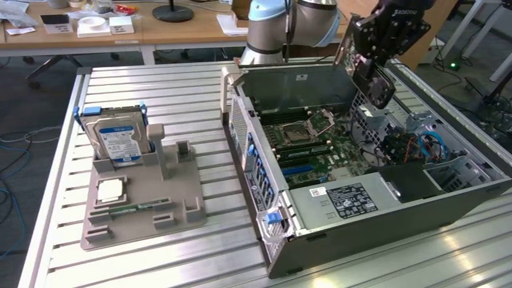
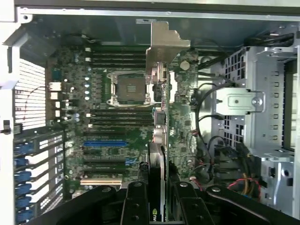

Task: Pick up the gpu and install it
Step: 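Pick up the gpu and move the gpu toward the slot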

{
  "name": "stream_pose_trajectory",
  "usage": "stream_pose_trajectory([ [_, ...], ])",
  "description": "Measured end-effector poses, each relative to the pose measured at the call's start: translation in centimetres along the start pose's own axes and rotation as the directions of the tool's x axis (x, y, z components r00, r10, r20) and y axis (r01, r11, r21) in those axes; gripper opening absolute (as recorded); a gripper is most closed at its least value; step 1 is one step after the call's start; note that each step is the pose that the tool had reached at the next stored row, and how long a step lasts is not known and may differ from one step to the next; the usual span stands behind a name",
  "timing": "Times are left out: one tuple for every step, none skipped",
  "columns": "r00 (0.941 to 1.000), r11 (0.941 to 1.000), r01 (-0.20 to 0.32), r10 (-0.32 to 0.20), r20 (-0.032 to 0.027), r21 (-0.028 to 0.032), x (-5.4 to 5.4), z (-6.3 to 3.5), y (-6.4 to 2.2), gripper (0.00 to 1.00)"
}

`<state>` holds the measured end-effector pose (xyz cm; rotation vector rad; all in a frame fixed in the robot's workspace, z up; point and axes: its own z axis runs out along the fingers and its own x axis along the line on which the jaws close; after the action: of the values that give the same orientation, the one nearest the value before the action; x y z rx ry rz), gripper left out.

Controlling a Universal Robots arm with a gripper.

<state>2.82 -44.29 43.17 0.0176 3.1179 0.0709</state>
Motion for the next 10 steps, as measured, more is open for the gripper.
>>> stream_pose_trajectory([
  [1.0, 1.0, 0.0, 0.0, 0.0001, -0.0001, -0.4, 0.01, 0.01, 0.26],
  [1.0, 1.0, 0.0, 0.0, 0.0, 0.0, -0.7, 0.02, 0.01, 0.26],
  [1.0, 1.0, 0.0, 0.0, 0.0, 0.0, -1.1, 0.03, 0.02, 0.26],
  [1.0, 1.0, 0.0, 0.0, 0.0, 0.0001, -1.4, 0.03, 0.02, 0.26],
  [1.0, 1.0, 0.0, 0.0, 0.0, 0.0, -1.7, 0.04, 0.03, 0.26],
  [1.0, 1.0, 0.0, 0.0, 0.0, 0.0001, -2.0, 0.05, 0.03, 0.26],
  [1.0, 1.0, 0.0, 0.0, 0.0, 0.0001, -2.3, 0.05, 0.04, 0.26],
  [1.0, 1.0, 0.0, 0.0, 0.0, 0.0, -2.6, 0.06, 0.04, 0.26],
  [1.0, 1.0, 0.0, 0.0, 0.0, 0.0, -2.8, 0.07, 0.05, 0.26],
  [1.0, 1.0, 0.0, 0.0, 0.0, 0.0, -3.0, 0.07, 0.05, 0.26],
])
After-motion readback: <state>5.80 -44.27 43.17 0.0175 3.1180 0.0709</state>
